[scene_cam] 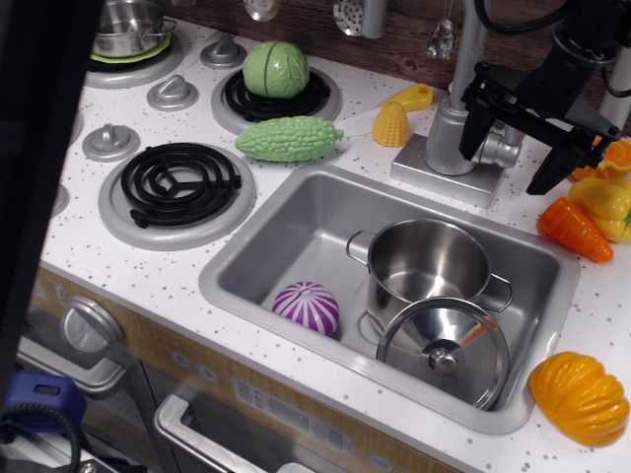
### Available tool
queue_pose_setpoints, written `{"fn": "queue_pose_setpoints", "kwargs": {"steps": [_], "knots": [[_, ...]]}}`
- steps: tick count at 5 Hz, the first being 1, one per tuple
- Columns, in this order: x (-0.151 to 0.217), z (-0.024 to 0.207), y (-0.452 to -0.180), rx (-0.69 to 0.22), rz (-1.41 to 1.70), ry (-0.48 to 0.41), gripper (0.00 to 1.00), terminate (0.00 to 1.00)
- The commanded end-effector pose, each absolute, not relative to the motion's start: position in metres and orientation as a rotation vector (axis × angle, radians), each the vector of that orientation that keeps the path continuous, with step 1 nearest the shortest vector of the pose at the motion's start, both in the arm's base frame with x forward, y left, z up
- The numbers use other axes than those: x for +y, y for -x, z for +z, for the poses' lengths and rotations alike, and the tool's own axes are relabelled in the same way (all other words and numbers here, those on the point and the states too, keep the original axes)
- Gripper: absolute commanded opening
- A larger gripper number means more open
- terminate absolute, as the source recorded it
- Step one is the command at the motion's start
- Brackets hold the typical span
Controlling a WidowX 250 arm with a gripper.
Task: Turn lever vertical to front
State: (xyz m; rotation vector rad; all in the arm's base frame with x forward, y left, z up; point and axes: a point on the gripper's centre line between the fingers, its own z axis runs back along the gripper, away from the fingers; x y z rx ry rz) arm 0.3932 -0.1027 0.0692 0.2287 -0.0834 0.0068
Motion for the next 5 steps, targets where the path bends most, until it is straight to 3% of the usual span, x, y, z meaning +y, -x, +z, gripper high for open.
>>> {"fn": "queue_pose_setpoints", "kwargs": {"steps": [1,2,4,5], "knots": [[-0.103,0.069,-0.393,-0.083,0.007,-0.229,1.00,0.00],[-0.096,0.085,-0.401,-0.141,-0.010,-0.265,1.00,0.00],[-0.088,0.111,-0.419,-0.226,-0.033,-0.253,1.00,0.00],[-0.089,0.113,-0.424,-0.303,-0.014,-0.241,1.00,0.00]]}}
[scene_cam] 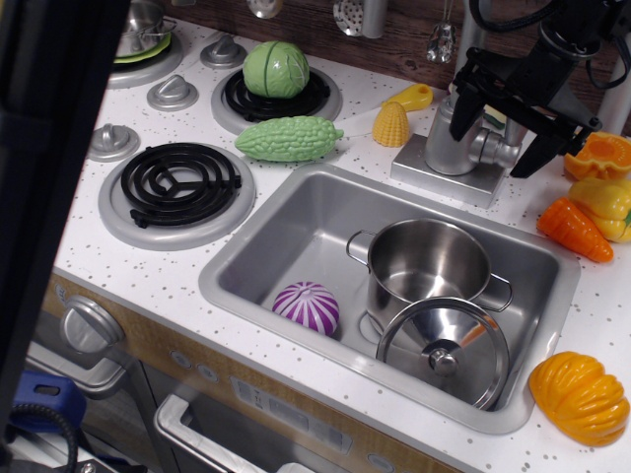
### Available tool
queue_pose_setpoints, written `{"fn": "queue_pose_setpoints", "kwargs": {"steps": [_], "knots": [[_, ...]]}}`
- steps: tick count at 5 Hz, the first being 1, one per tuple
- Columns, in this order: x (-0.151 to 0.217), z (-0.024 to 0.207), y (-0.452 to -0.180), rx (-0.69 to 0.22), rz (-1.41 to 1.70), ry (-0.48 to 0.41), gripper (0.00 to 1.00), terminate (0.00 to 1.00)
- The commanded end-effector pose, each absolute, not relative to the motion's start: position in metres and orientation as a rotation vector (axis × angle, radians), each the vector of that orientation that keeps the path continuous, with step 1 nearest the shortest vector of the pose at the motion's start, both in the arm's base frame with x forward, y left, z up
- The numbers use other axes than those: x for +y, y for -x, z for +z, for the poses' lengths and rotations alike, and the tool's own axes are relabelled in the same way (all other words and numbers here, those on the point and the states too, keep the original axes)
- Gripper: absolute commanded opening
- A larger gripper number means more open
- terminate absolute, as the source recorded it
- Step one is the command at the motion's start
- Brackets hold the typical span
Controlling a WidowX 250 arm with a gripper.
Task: Turn lever vertical to front
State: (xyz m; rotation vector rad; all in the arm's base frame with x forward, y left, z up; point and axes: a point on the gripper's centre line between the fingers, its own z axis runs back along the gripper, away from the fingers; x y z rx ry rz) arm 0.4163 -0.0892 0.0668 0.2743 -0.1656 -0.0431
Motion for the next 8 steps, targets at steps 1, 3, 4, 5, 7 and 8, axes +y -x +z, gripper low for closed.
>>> {"fn": "queue_pose_setpoints", "kwargs": {"steps": [1,3,4,5,7,8], "knots": [[-0.089,0.112,-0.428,-0.360,-0.003,-0.243,1.00,0.00],[-0.091,0.120,-0.438,-0.428,-0.002,-0.258,1.00,0.00],[-0.092,0.124,-0.446,-0.440,-0.007,-0.256,1.00,0.00],[-0.094,0.127,-0.453,-0.455,-0.017,-0.255,1.00,0.00],[-0.098,0.124,-0.456,-0.473,0.022,-0.239,0.00,0.00],[-0.099,0.122,-0.455,-0.464,0.046,-0.221,0.00,0.00]]}}
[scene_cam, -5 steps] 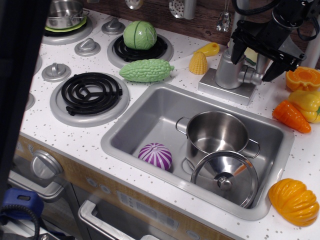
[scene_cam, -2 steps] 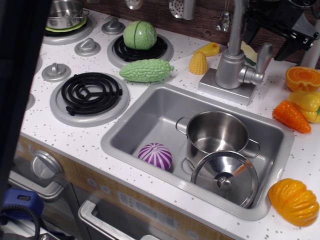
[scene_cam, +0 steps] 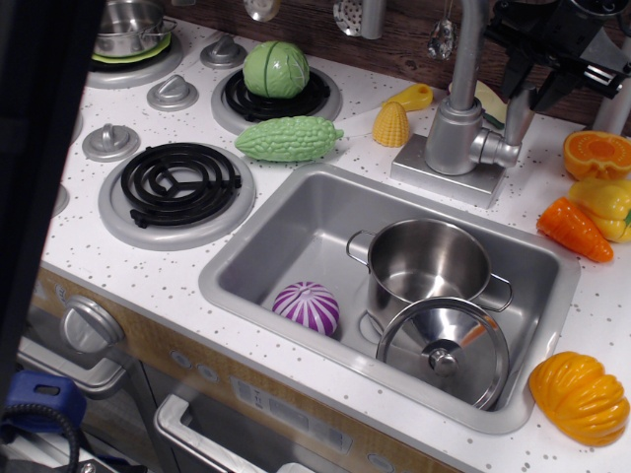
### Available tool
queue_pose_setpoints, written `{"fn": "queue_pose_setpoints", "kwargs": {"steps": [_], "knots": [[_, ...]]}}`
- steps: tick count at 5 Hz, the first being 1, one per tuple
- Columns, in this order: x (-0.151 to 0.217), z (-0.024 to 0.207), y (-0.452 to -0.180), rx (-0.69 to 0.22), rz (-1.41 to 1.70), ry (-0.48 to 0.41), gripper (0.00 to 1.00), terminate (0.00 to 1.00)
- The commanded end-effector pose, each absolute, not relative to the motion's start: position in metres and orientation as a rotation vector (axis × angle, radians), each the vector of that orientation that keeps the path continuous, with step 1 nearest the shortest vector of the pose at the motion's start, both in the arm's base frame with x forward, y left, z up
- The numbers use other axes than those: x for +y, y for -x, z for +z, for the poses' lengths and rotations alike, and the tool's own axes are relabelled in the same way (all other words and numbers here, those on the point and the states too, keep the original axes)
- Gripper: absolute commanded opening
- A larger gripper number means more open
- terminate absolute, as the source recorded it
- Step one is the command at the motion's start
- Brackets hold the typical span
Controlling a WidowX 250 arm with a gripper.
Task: Turn lever vertical to front
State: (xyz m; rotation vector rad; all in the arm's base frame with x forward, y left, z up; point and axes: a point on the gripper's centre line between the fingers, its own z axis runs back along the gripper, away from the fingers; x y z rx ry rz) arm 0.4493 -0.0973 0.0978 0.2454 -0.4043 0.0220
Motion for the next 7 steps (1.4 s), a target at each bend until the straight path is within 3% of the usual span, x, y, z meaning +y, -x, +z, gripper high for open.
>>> {"fn": "queue_pose_setpoints", "kwargs": {"steps": [1,2,3,7], "knots": [[-0.106,0.119,-0.447,-0.416,0.074,-0.207,0.00,0.00],[-0.116,0.120,-0.432,-0.311,0.097,-0.198,0.00,0.00],[-0.114,0.102,-0.424,-0.248,0.125,-0.128,0.00,0.00],[-0.118,0.069,-0.409,-0.207,0.167,-0.049,0.00,0.00]]}}
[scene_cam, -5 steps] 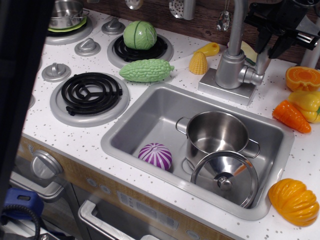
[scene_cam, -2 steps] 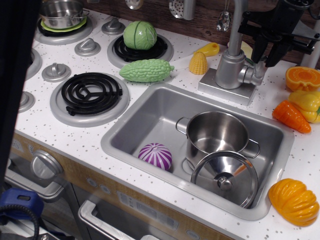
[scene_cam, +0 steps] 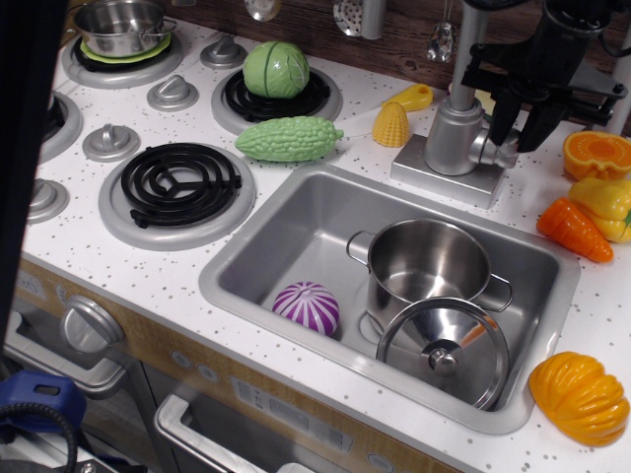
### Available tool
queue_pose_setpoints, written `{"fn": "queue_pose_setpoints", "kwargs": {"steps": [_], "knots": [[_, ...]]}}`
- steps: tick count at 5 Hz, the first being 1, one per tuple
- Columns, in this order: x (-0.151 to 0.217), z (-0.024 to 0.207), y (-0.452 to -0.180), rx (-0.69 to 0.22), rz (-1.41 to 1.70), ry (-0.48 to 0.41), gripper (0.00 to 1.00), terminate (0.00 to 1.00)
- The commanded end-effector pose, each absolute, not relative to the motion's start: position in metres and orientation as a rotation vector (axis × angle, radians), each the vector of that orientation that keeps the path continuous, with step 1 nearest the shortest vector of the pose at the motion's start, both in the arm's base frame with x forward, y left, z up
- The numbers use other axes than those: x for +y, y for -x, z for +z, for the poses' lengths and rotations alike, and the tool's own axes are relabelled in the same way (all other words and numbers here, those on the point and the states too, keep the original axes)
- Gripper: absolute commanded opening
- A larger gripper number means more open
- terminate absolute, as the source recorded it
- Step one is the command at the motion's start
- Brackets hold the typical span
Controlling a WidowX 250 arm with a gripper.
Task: Turn lever vertical to front
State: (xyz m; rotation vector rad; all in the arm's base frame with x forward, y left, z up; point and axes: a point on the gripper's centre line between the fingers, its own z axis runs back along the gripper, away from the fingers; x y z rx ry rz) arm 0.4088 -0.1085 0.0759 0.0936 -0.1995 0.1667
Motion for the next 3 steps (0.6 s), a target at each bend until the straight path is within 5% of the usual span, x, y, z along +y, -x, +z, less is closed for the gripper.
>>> {"fn": "queue_pose_setpoints", "kwargs": {"steps": [1,2,3], "knots": [[-0.1179,0.0609,-0.4059,-0.220,0.177,-0.040,0.00,0.00],[-0.1175,0.0536,-0.4056,-0.236,0.177,-0.038,0.00,0.00],[-0.1180,0.0565,-0.4061,-0.232,0.168,-0.047,0.00,1.00]]}}
